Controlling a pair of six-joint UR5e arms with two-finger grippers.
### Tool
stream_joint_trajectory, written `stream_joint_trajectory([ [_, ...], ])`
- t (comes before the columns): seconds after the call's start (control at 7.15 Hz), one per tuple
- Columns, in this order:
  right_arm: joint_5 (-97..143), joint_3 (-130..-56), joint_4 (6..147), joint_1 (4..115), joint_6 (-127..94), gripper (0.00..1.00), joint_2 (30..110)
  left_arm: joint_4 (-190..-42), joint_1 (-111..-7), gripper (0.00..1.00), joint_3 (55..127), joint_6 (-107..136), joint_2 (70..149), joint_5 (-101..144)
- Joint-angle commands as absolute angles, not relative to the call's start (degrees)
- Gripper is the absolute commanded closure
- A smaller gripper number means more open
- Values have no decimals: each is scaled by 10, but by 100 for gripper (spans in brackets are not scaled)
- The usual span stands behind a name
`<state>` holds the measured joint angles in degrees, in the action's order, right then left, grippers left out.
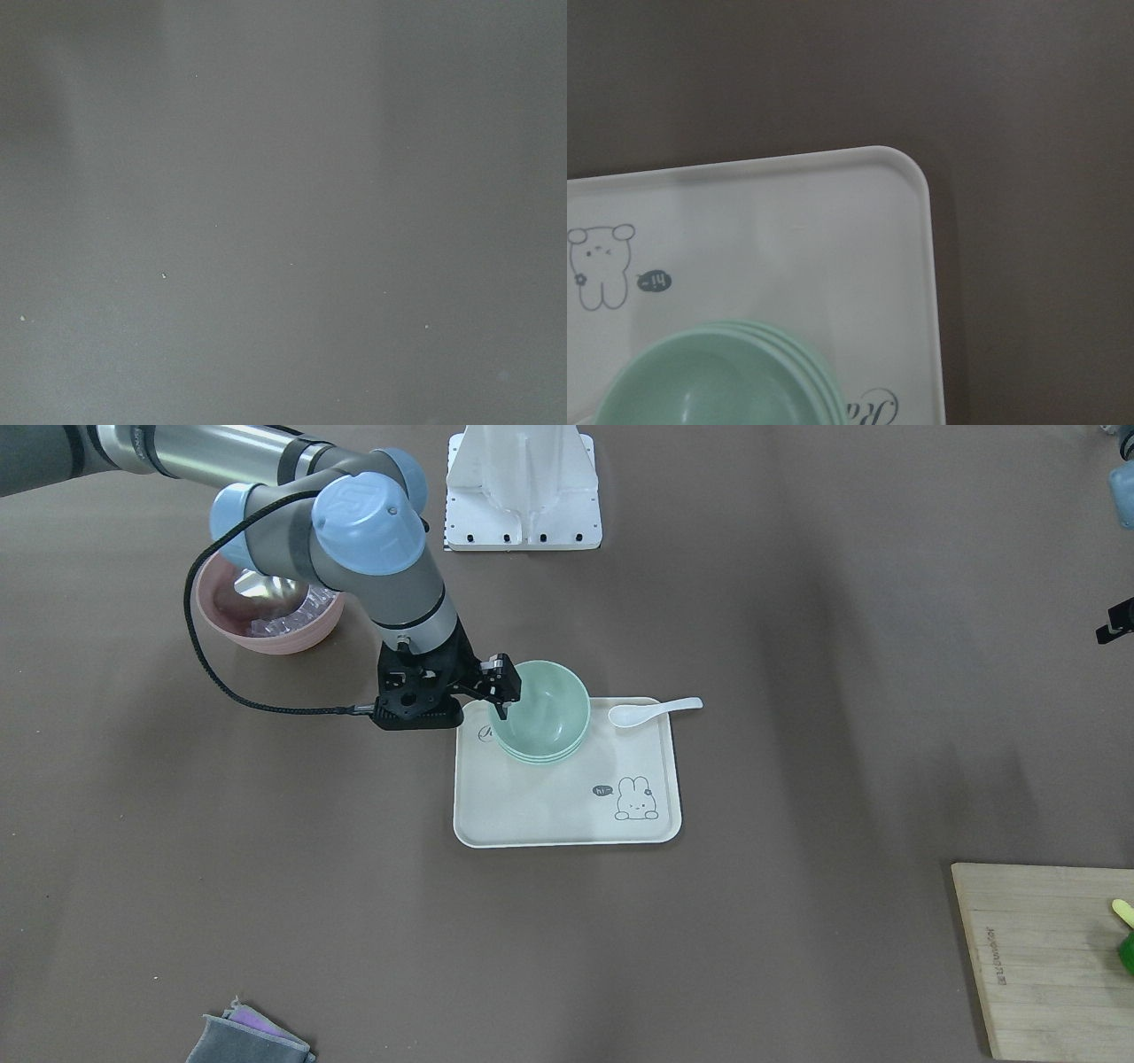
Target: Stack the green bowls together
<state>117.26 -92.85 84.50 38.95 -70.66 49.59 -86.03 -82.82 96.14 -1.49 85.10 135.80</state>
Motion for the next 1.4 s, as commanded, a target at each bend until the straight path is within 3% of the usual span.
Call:
stream_joint_trajectory([
  [0.0,1202,-998,845,439,-703,0,580,-861,-868,2,968,-7,850,1358],
  [0.14,1182,-1043,841,451,-704,0,618,-861,-871,2,969,-7,849,1358],
  [1.26,1173,-1116,889,591,-504,0,766,-861,-871,2,994,-8,841,1351],
])
